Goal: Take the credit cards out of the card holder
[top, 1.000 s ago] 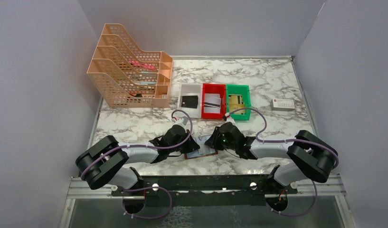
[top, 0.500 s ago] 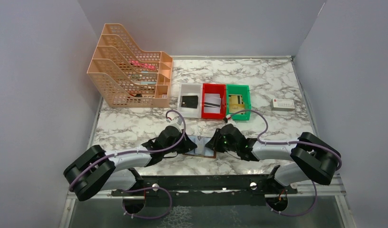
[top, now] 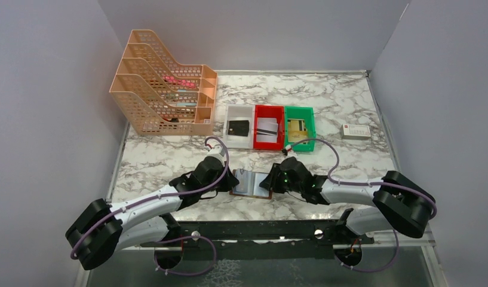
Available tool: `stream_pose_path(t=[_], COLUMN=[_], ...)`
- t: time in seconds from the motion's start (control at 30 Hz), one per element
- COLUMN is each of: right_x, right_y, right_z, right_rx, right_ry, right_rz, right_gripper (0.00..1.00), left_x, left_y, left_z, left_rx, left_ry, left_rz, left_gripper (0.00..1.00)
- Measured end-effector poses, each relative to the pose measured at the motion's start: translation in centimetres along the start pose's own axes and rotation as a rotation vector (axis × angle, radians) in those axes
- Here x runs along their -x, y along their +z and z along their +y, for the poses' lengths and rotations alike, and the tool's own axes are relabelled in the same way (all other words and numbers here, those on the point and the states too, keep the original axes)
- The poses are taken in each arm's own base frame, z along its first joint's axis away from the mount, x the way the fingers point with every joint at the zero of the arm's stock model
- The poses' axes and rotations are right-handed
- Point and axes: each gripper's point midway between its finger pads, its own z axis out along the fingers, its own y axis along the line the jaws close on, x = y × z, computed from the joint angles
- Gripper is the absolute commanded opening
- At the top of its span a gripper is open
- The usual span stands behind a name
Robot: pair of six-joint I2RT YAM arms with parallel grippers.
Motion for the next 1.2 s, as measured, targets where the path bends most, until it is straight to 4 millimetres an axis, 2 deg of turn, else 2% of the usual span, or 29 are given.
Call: stream_pose_path(t=[0.1,0.2,0.3,0.5,0.8,0.9,1.07,1.2], right_x=[-0.1,-0.2,-0.2,-0.4,1.4,2.1,3.0,2.3], right_y=[-0.8,-1.6,-2.1,-3.1,-5.2,-5.8,-5.7,-5.3], right_z=[0.3,0.7,1.0,1.1,4.8,5.4,5.3,5.7], right_rx=[0.031,0.071,0.112,0.193,0.359,0.397,0.432,0.472], right_ry=[-0.020,-0.037,-0.040,-0.035,-0.054,-0.050,-0.033,-0.028], right_rz=[0.002,-0.003,-0.015,-0.055,-0.122,-0.135,-0.115,-0.063], right_gripper=[0.39,0.56,0.61,0.60,0.62,0.62,0.62,0.58], left_x=[0.1,0.2,0.6,1.5,2.4,3.0,3.8,3.5], left_y=[-0.2,-0.2,-0.4,-1.0,-1.8,-2.1,-2.4,-2.7], left_z=[-0.1,-0.2,-0.7,-2.2,-3.9,-4.4,-4.7,-5.7], left_rx=[-0.004,-0.008,-0.023,-0.082,-0.190,-0.253,-0.341,-0.426], left_ry=[0.014,0.026,0.037,0.057,0.060,0.046,0.022,0.011], left_rz=[-0.003,-0.005,-0.011,-0.030,-0.024,-0.028,-0.016,0.005], left_gripper=[0.00,0.00,0.00,0.00,0.00,0.00,0.00,0.00])
